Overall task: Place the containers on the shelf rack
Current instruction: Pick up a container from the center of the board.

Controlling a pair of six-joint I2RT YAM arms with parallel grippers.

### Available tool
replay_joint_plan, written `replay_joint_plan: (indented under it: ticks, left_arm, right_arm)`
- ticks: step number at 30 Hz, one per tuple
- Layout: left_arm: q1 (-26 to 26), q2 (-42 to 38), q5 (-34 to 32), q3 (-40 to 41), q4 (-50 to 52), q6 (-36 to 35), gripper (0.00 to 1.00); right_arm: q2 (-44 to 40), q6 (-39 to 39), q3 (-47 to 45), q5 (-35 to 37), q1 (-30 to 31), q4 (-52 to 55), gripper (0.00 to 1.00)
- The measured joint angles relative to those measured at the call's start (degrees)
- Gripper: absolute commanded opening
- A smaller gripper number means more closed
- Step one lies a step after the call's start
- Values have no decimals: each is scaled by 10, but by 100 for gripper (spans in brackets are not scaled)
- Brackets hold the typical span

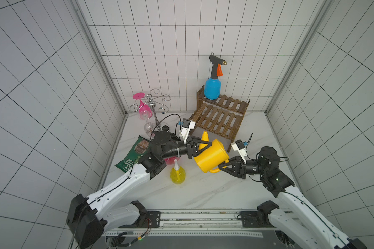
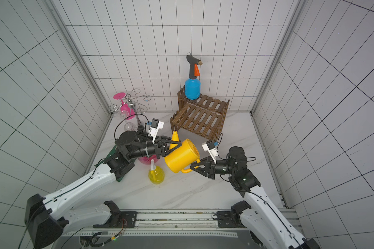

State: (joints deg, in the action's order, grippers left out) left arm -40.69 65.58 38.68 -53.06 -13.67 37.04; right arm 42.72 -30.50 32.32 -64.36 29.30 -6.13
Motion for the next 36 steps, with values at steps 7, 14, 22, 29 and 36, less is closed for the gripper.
replay_joint_plan:
  ticks: [7,14,22,29,36]
  left_arm:
    - [-12,-20,-14,25,-24,25,3]
    - [-16,-59,-66,82,-106,66,0]
    - [-34,-76,-134,127,-197,95,0]
    - [-35,-127,-183,157,-225,98,0]
    - [-35,-136,-188,162,-237,99,1]
  right_arm:
    - [-21,-4,2,27,4,-12,72]
    - [-16,-93,-33,84,29,-160,89]
    - [16,-122,-38,169,129,-270,77]
    - [11,-132,-38,203,135,-311,53]
    - [6,-120,-37,205,136,-315,25]
